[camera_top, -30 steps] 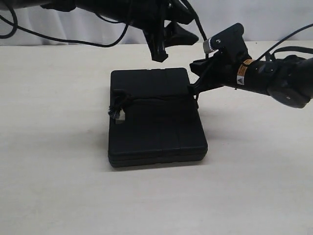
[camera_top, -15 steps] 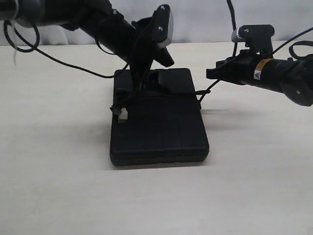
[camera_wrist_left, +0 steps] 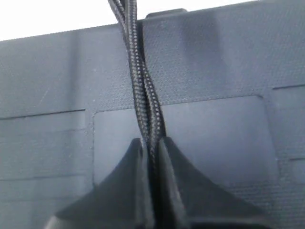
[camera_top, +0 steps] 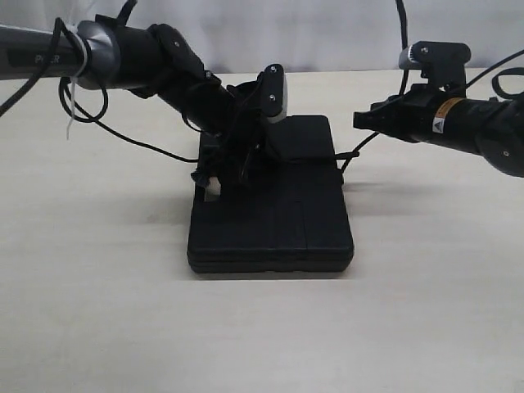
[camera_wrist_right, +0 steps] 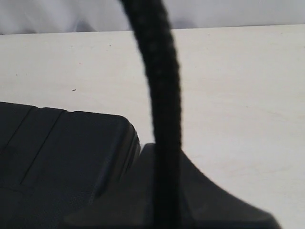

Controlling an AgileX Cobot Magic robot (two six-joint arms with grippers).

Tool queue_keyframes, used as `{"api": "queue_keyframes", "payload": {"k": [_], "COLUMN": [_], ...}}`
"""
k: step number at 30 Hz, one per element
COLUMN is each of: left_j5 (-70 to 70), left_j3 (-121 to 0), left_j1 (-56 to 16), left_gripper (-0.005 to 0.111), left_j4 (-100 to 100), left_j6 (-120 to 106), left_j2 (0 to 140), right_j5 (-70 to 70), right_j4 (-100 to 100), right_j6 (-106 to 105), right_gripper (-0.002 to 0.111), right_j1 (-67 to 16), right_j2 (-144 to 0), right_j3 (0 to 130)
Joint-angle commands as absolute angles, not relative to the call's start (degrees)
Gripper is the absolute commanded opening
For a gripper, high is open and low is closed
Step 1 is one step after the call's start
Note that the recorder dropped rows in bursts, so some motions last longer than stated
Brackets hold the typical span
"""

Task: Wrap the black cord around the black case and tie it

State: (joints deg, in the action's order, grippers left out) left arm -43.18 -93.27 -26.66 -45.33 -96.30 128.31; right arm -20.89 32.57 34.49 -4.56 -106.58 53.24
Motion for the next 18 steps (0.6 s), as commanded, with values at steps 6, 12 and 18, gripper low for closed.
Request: {"api": "queue_keyframes", "payload": {"k": [6, 12, 18], "left_j5": [-41.8, -41.8, -42.0], "left_j3": [-93.4, -93.4, -93.4], "left_j1": [-26.7, -26.7, -26.6], "left_gripper": [0.0, 0.0, 0.0], "left_j4": [-23.1, -23.2, -23.1], "left_j6": [-78.9, -78.1, -77.9], "left_j2": [128.7, 128.7, 128.7], "right_j5": [-23.8, -24.6, -22.4], "right_j4": [35.8, 34.6, 32.4], "right_j6": [44.0, 43.3, 43.3], "right_gripper": [0.004, 0.004, 0.011], "right_j1": [0.7, 2.0, 11.0], "right_j2": [-106.4, -111.7, -112.7], "right_j3": [51.9, 52.4, 52.6]}}
